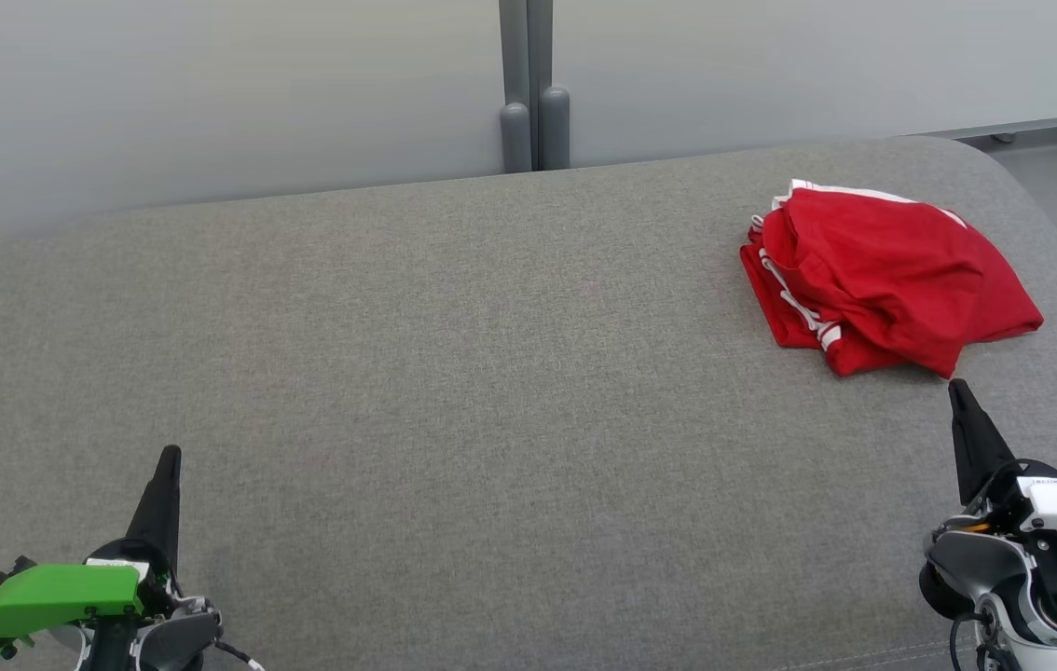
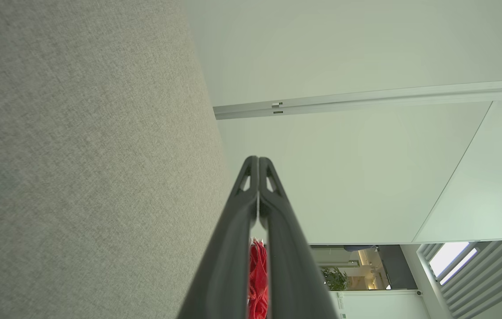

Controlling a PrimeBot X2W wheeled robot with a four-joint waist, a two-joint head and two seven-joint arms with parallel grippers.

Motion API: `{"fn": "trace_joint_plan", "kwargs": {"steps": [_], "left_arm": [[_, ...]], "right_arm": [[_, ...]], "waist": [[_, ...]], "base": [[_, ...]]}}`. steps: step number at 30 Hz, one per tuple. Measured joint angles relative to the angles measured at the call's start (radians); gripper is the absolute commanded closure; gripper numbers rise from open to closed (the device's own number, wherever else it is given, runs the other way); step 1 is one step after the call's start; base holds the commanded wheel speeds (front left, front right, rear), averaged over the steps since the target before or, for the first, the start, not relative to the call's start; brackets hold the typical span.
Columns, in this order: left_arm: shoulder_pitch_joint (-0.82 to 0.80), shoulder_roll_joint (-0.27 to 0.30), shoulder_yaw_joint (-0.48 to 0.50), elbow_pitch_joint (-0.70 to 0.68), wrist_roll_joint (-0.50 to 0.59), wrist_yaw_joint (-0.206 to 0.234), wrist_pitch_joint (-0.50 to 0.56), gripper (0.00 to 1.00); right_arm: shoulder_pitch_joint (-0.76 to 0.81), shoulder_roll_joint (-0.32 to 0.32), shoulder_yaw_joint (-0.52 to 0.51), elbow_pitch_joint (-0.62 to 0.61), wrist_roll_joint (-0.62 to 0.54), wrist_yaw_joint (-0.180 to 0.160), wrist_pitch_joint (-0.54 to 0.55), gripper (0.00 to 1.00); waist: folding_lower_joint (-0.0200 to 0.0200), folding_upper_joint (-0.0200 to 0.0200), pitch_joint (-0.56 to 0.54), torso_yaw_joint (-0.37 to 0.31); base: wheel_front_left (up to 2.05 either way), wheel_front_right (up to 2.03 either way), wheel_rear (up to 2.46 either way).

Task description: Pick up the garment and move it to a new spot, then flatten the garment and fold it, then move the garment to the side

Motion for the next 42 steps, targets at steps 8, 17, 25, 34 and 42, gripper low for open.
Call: {"fn": "trace_joint_plan", "kwargs": {"steps": [8,17,25,34,42], "left_arm": [[0.000,0.000,0.000,0.000,0.000,0.000,0.000,1.00],[0.000,0.000,0.000,-0.001,0.000,0.000,0.000,1.00],[0.000,0.000,0.001,-0.001,0.000,0.000,0.000,1.00],[0.000,0.000,0.001,-0.002,0.000,0.000,0.003,1.00],[0.000,0.000,0.001,-0.002,0.000,0.000,0.003,1.00]], "right_arm": [[0.000,0.000,0.000,0.000,0.000,0.000,0.000,1.00],[-0.002,0.001,-0.001,0.000,0.000,0.000,0.000,1.00],[-0.002,0.001,-0.001,0.000,0.000,0.000,0.000,1.00],[-0.002,0.002,-0.001,0.000,0.000,0.000,0.000,1.00],[-0.002,0.002,-0.002,-0.001,0.000,0.000,0.000,1.00]], "waist": [[0.0000,0.0000,0.000,0.000],[0.0000,0.0000,0.000,0.000],[0.0000,0.0000,0.000,0.000],[0.0000,0.0000,0.000,0.000],[0.0000,0.0000,0.000,0.000]], "base": [[0.00,0.00,0.00],[0.00,0.00,0.00],[0.00,0.00,0.00],[0.00,0.00,0.00],[0.00,0.00,0.00]]}}
